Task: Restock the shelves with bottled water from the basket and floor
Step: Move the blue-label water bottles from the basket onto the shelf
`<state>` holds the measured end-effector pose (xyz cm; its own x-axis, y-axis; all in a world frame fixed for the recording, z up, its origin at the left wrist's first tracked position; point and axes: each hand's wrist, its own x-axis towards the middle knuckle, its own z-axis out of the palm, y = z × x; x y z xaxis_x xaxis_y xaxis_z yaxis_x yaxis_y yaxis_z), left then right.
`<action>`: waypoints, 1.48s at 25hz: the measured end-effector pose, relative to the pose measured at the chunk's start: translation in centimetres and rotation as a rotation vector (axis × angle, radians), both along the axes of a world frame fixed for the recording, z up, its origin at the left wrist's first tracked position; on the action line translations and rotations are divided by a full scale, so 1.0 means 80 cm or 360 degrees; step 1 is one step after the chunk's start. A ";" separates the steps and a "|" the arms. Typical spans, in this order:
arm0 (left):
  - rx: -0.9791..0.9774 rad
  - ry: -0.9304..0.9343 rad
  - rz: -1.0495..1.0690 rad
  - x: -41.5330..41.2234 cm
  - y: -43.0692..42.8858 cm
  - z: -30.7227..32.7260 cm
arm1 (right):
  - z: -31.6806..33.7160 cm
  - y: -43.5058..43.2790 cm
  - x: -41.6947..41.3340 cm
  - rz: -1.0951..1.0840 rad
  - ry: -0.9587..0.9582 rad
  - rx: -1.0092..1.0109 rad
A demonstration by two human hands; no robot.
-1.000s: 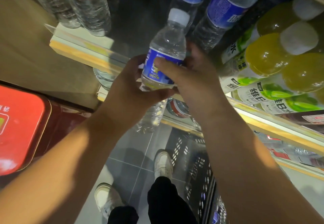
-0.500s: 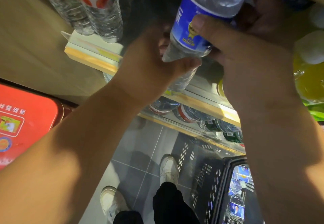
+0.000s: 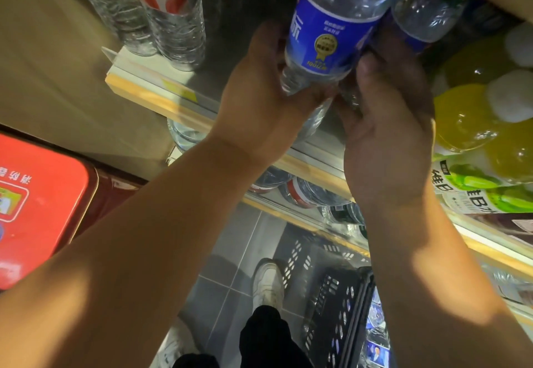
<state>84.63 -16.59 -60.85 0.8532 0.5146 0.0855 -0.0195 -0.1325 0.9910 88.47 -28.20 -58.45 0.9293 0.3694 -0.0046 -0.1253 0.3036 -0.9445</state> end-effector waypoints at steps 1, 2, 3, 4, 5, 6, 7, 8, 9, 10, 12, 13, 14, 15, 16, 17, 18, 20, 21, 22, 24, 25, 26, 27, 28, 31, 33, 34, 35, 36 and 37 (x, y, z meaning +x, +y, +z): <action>0.0000 -0.0004 0.0020 0.002 0.002 0.000 | -0.005 -0.006 0.004 -0.0031 0.0040 -0.0005; -0.0003 -0.0013 0.0054 0.003 0.003 -0.001 | -0.015 -0.005 -0.002 -0.0067 0.0067 -0.0180; -0.0013 -0.0026 0.0086 0.004 0.005 -0.003 | -0.026 -0.011 0.001 -0.0092 0.0045 -0.0339; -0.0025 -0.0030 0.0113 0.005 0.006 -0.004 | -0.031 -0.012 0.005 -0.0075 0.0006 -0.0519; -0.0031 -0.0022 0.0131 0.006 0.006 -0.004 | -0.035 -0.011 0.008 -0.0005 -0.0072 -0.0712; -0.0034 -0.0009 0.0141 0.007 0.006 -0.005 | -0.041 -0.009 0.009 0.0097 -0.0138 -0.0887; -0.0038 0.0003 0.0141 0.009 0.004 -0.005 | -0.043 -0.005 0.006 0.0139 -0.0204 -0.1020; -0.0049 0.0012 0.0141 0.011 0.003 -0.004 | -0.050 -0.002 0.007 0.0116 -0.0234 -0.1090; -0.0058 0.0032 0.0142 0.013 0.003 -0.004 | -0.055 0.000 0.010 0.0054 -0.0230 -0.1118; -0.0059 0.0064 0.0144 0.016 0.003 -0.004 | -0.061 0.005 0.014 -0.0016 -0.0221 -0.1134; -0.0027 0.0143 0.0143 0.021 0.001 -0.006 | -0.069 0.012 0.016 -0.0093 -0.0200 -0.1209; -0.0020 0.0171 0.0141 0.023 -0.001 -0.008 | -0.072 0.014 0.015 -0.0128 -0.0197 -0.1228; -0.0021 0.0195 0.0146 0.026 -0.003 -0.010 | -0.076 0.015 0.016 -0.0168 -0.0219 -0.1220; -0.0030 0.0211 0.0150 0.028 -0.004 -0.012 | -0.077 0.017 0.016 -0.0204 -0.0255 -0.1269; -0.0050 0.0212 0.0144 0.030 -0.005 -0.015 | -0.079 0.017 0.016 -0.0236 -0.0310 -0.1322; -0.0066 0.0199 0.0124 0.032 -0.005 -0.017 | -0.078 0.017 0.016 -0.0269 -0.0349 -0.1410; -0.0061 0.0190 0.0092 0.035 -0.005 -0.018 | -0.082 0.017 0.019 -0.0324 -0.0387 -0.1476; 0.0036 0.0230 0.0005 0.038 -0.003 -0.017 | -0.083 0.021 0.022 -0.0449 -0.0374 -0.1447; 0.0098 0.0258 -0.0036 0.038 0.000 -0.017 | -0.084 0.022 0.024 -0.0498 -0.0349 -0.1382; 0.0145 0.0286 -0.0080 0.039 0.004 -0.017 | -0.088 0.021 0.028 -0.0543 -0.0297 -0.1311; 0.0200 0.0353 -0.0211 0.042 0.017 -0.015 | -0.090 0.022 0.034 -0.0579 -0.0164 -0.1215; 0.0231 0.0387 -0.0298 0.045 0.023 -0.013 | -0.091 0.022 0.035 -0.0552 -0.0139 -0.1208; 0.0277 0.0425 -0.0379 0.048 0.029 -0.011 | -0.091 0.023 0.036 -0.0529 -0.0147 -0.1208; 0.0332 0.0463 -0.0443 0.052 0.033 -0.009 | -0.091 0.023 0.037 -0.0506 -0.0161 -0.1197; 0.0381 0.0496 -0.0476 0.055 0.035 -0.007 | -0.091 0.024 0.038 -0.0505 -0.0147 -0.1156; 0.0403 0.0519 -0.0421 0.057 0.034 -0.008 | -0.091 0.026 0.044 -0.0572 -0.0085 -0.0962; 0.0457 0.0561 -0.0338 0.056 0.033 -0.011 | -0.090 0.027 0.043 -0.0594 -0.0136 -0.0984; 0.0471 0.0574 -0.0304 0.057 0.033 -0.014 | -0.089 0.029 0.041 -0.0607 -0.0160 -0.1039; 0.0459 0.0568 -0.0282 0.057 0.033 -0.016 | -0.089 0.029 0.040 -0.0640 -0.0198 -0.1097; 0.0425 0.0551 -0.0263 0.058 0.032 -0.017 | -0.089 0.029 0.039 -0.0692 -0.0219 -0.1148; 0.0392 0.0528 -0.0241 0.059 0.030 -0.018 | -0.090 0.029 0.040 -0.0742 -0.0231 -0.1189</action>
<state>89.36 -14.21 -62.30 0.9194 0.3800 -0.1013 0.2569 -0.3856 0.8862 91.64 -25.89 -65.62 0.9945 -0.0985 0.0365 -0.0069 -0.4073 -0.9133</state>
